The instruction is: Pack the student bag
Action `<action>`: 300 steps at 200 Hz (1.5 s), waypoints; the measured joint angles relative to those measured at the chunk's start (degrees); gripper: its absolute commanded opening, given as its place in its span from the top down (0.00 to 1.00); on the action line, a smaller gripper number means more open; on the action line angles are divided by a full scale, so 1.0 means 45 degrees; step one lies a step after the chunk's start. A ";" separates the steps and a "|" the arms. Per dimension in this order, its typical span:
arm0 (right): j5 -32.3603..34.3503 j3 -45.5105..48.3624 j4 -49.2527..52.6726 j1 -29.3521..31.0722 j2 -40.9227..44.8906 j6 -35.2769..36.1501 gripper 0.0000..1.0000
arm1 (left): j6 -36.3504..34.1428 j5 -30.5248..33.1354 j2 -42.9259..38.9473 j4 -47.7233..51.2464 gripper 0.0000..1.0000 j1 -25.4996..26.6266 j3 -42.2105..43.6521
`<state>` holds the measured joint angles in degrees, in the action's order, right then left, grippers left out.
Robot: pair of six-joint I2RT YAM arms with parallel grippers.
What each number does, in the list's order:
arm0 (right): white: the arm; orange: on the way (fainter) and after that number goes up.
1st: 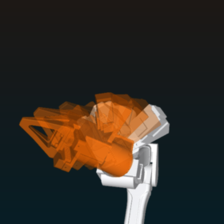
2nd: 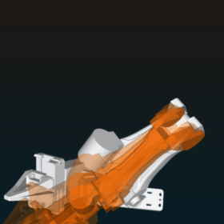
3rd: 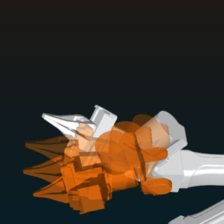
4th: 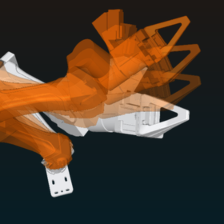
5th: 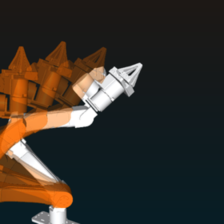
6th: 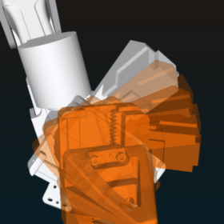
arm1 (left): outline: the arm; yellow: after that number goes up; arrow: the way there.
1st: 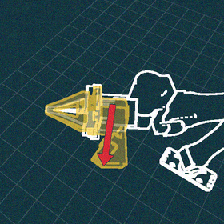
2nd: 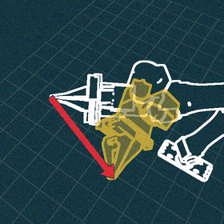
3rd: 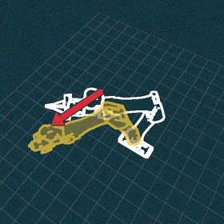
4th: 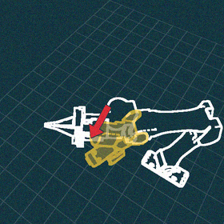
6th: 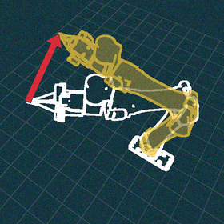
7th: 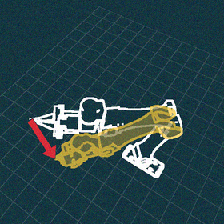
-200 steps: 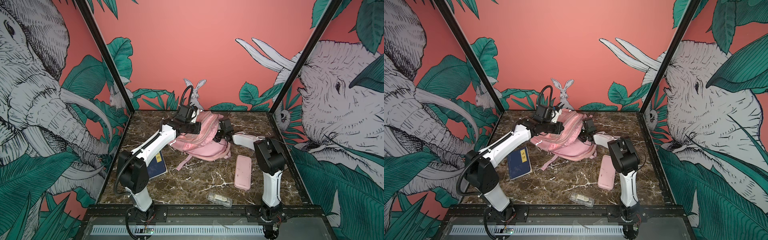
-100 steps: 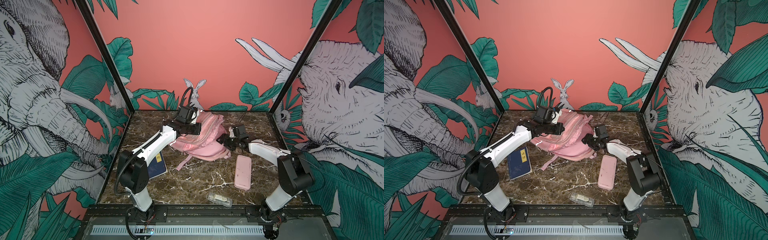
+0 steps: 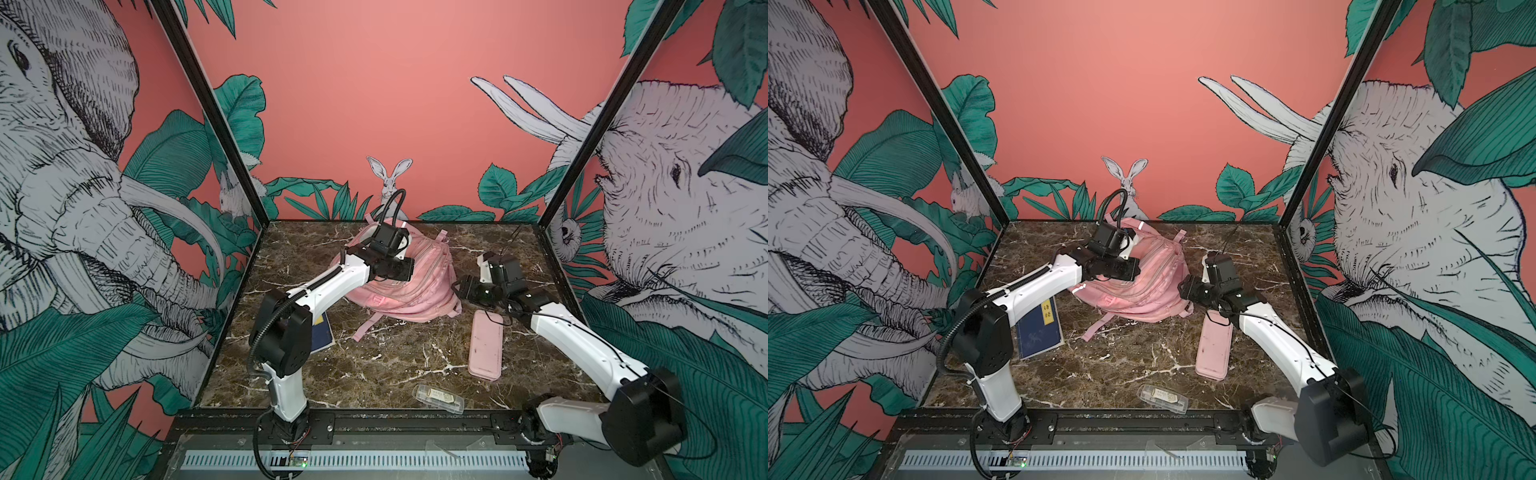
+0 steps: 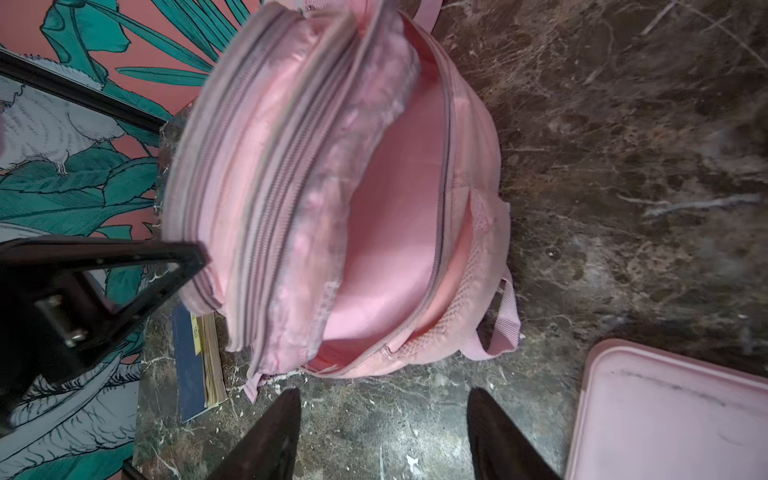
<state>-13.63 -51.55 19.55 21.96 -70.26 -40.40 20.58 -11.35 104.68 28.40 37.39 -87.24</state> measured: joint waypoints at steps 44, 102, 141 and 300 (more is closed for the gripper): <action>0.0044 0.0359 0.0515 0.0000 0.0670 0.0238 0.39 | -0.0049 0.0306 0.0641 -0.0010 1.00 0.0364 -0.0005; -0.0131 0.0374 0.0481 0.0005 0.0719 0.0364 0.39 | -0.0053 0.0350 0.0690 -0.0063 0.80 0.0398 0.0000; -0.0219 0.0369 0.0413 0.0083 0.0704 0.0364 0.39 | -0.0010 0.0355 0.0690 -0.0471 0.66 0.0413 0.0102; 0.0063 -0.1117 -0.0155 0.3424 -0.1083 0.1107 0.39 | 0.0097 0.2234 -0.6980 0.0170 0.26 -0.2336 0.5882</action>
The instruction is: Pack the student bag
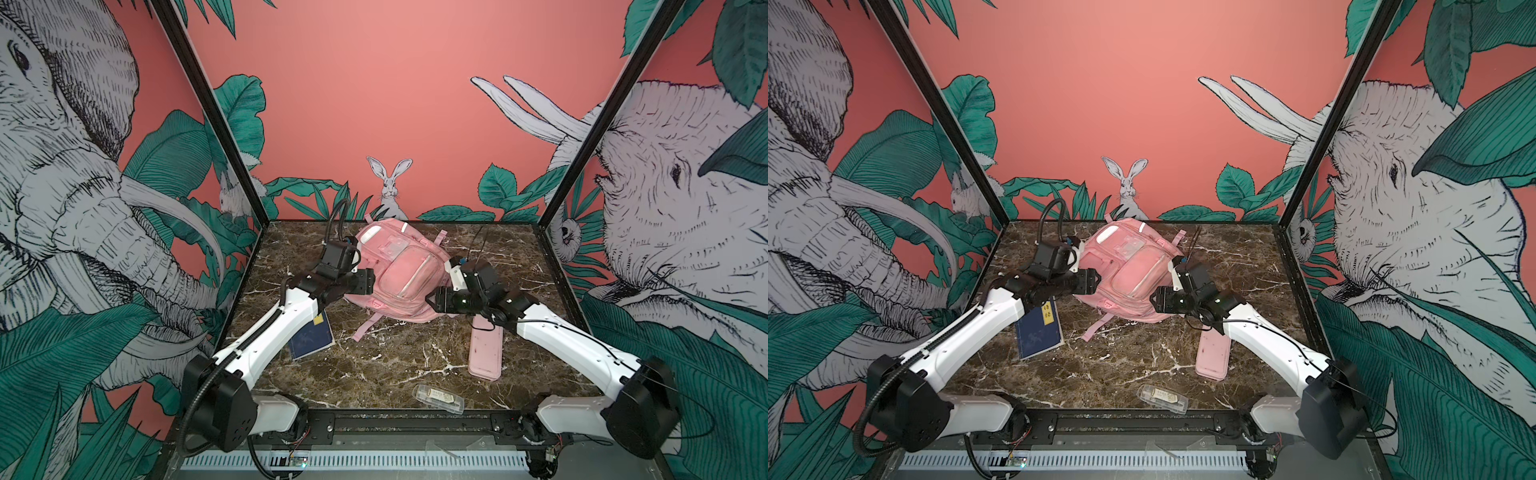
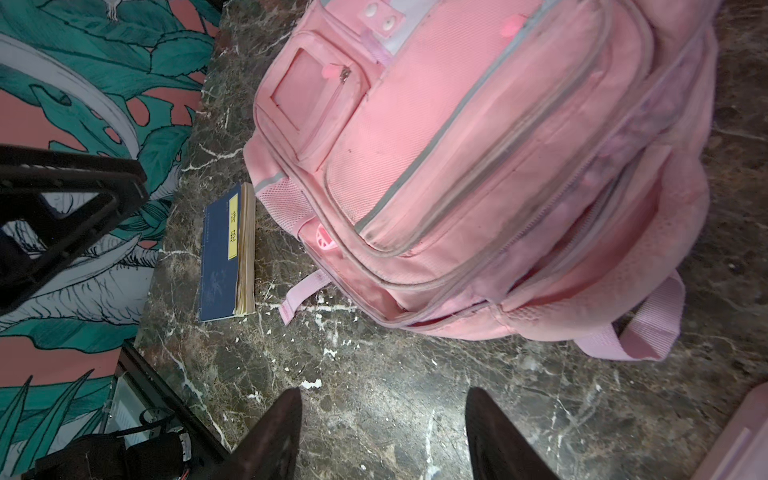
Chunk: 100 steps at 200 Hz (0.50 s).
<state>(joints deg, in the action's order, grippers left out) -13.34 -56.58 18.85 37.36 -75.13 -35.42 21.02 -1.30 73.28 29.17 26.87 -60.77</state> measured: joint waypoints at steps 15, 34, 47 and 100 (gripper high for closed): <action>0.0121 -0.0282 -0.0049 0.0355 -0.0379 0.0136 0.39 | 0.0233 0.0117 -0.0767 0.0228 0.26 -0.0529 0.0976; 0.0233 -0.0588 -0.0092 0.0792 -0.0855 0.0306 0.39 | 0.0481 0.0248 -0.1481 0.0510 0.26 -0.1345 0.1962; 0.0282 -0.0777 -0.0107 0.1069 -0.1185 0.0359 0.39 | 0.0670 0.0296 -0.1831 0.0612 0.25 -0.1982 0.2501; 0.0495 -0.1744 -0.0141 0.2268 -0.2730 0.0607 0.40 | 0.1511 0.0039 -0.2939 0.0573 0.23 -0.5192 0.4891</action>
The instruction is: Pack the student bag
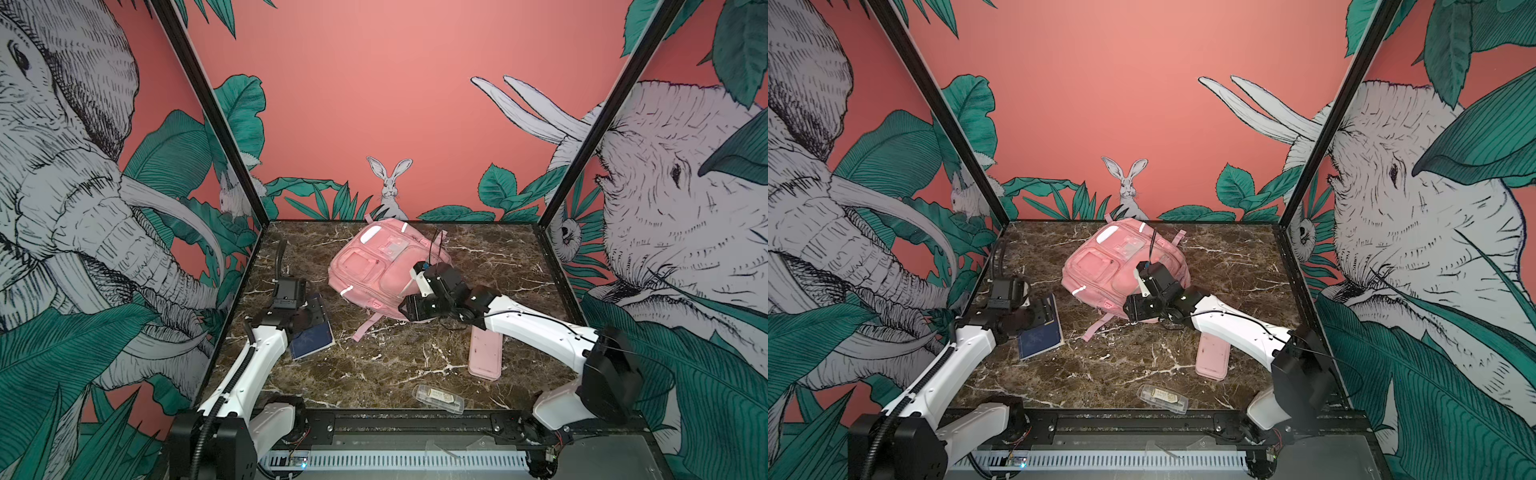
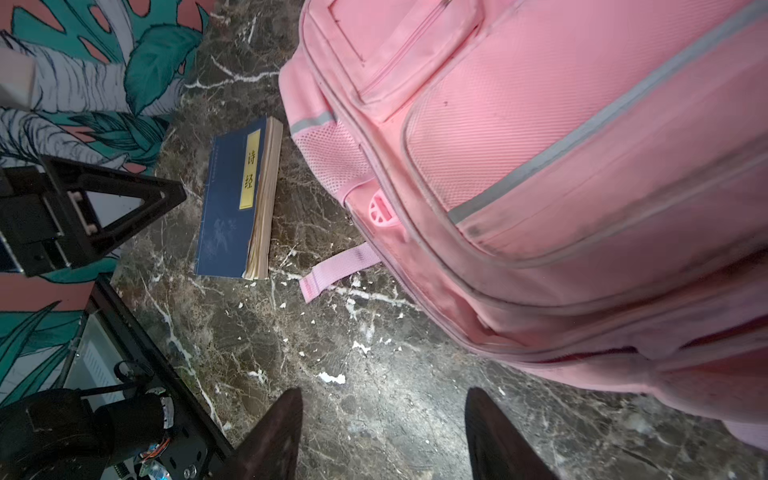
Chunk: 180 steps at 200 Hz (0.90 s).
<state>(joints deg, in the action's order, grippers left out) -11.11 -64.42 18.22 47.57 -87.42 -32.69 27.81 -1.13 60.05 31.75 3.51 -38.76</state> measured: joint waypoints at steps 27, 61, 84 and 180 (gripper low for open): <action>-0.0010 -0.0369 0.0000 0.0447 -0.0661 0.0034 0.41 | 0.0403 -0.0316 -0.0199 -0.0423 0.23 -0.1253 0.1001; 0.0000 -0.0792 0.0000 0.0801 -0.1175 0.0092 0.41 | 0.0636 -0.0330 -0.0233 -0.0889 0.23 -0.1982 0.1404; -0.0005 -0.0831 0.0005 0.0913 -0.1302 0.0102 0.42 | 0.0729 -0.0432 -0.0209 -0.1331 0.23 -0.2336 0.1413; -0.0010 -0.0865 0.0010 0.1156 -0.1574 0.0083 0.42 | 0.0520 0.0282 0.1690 -0.2225 0.25 -0.2909 0.1161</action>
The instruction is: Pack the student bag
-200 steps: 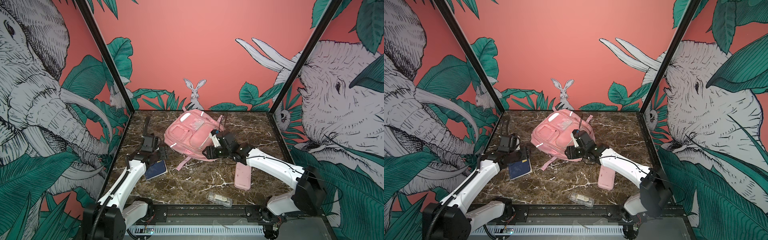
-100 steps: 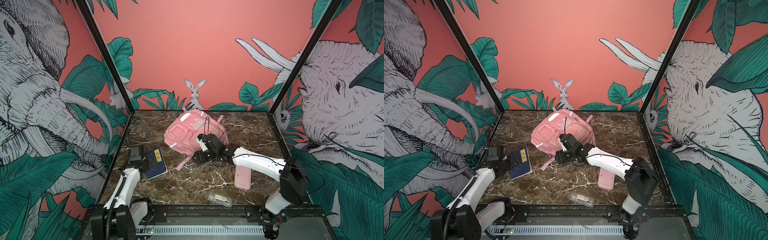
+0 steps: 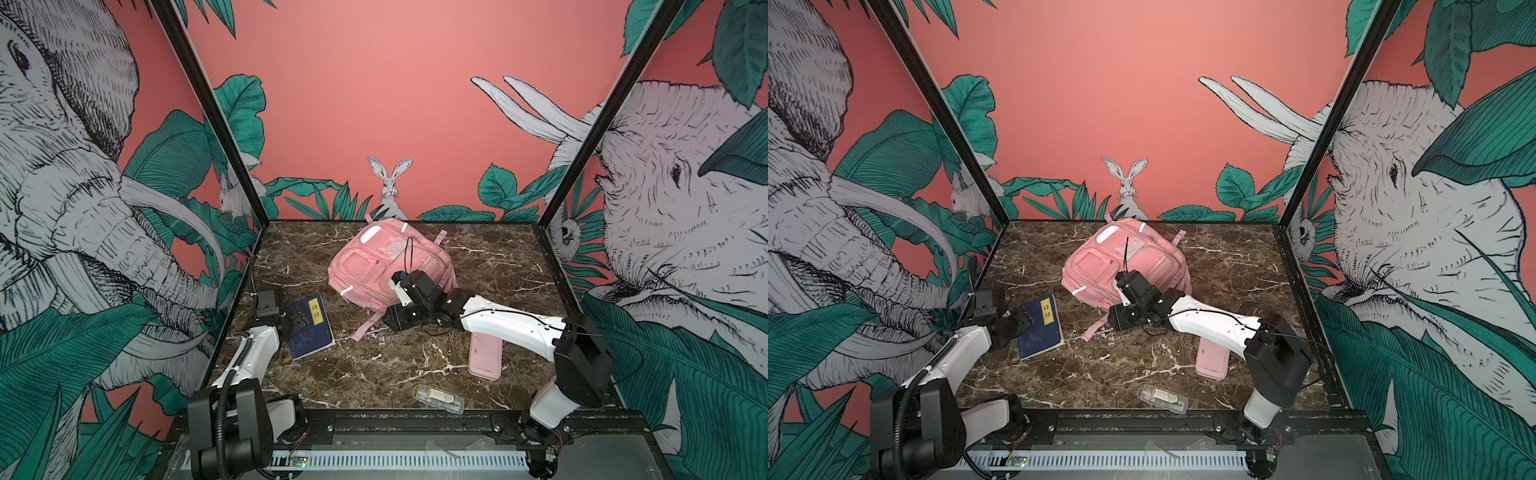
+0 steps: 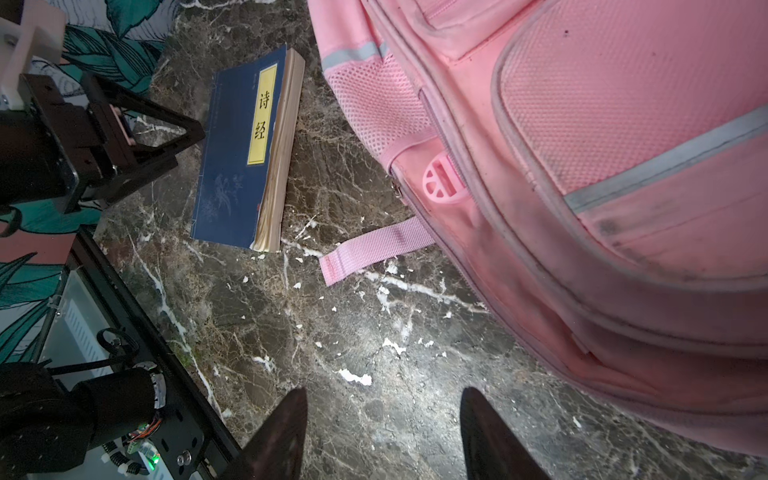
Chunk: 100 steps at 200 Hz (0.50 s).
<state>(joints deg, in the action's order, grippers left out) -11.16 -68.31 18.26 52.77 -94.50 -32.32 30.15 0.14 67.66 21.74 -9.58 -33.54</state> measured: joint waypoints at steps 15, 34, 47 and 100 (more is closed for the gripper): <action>0.0005 -0.0005 0.0000 0.0029 0.0000 0.0005 0.42 | -0.0097 0.0107 0.0359 -0.0301 0.26 -0.0029 -0.0170; 0.0029 -0.0005 0.0024 0.0039 0.0000 0.0000 0.42 | -0.0243 0.0005 0.1015 -0.0661 0.27 -0.0049 -0.0379; 0.0053 -0.0005 0.0044 0.0039 0.0000 0.0000 0.42 | -0.0340 -0.0170 0.1520 -0.0913 0.27 -0.0049 -0.0486; 0.0180 -0.0005 0.0097 0.0044 0.0000 0.0000 0.42 | -0.0695 -0.0661 0.2181 -0.1316 0.29 -0.0049 -0.0457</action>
<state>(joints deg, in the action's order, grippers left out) -10.35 -68.34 18.70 52.97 -94.50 -32.32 27.03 -2.83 77.47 15.81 -9.80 -35.59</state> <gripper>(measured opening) 0.581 0.717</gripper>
